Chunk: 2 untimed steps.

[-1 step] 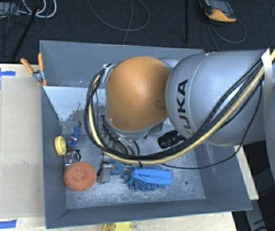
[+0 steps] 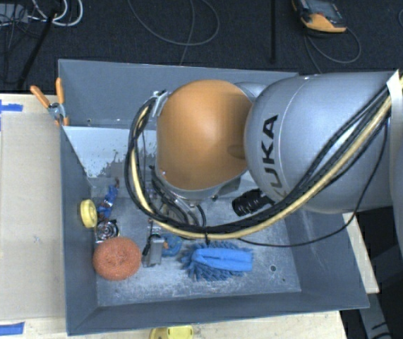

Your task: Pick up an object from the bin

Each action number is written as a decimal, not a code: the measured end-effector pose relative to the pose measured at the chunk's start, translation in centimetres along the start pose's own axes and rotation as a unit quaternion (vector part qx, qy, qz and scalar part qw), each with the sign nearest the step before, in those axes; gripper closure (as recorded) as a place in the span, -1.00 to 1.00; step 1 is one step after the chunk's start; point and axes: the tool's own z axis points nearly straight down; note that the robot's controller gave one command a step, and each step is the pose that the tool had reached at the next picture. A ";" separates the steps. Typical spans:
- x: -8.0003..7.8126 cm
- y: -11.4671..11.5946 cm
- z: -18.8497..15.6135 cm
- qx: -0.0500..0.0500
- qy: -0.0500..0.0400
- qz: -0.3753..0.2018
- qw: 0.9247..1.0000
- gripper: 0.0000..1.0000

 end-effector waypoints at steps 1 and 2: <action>-0.2 -0.5 4.1 -0.001 -0.004 -0.017 1.000 -1.00; -0.1 -1.7 10.9 -0.001 -0.002 -0.031 1.000 -1.00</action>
Offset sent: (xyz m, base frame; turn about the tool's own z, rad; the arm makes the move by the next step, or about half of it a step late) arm 0.0004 -0.0283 -0.1599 -0.0836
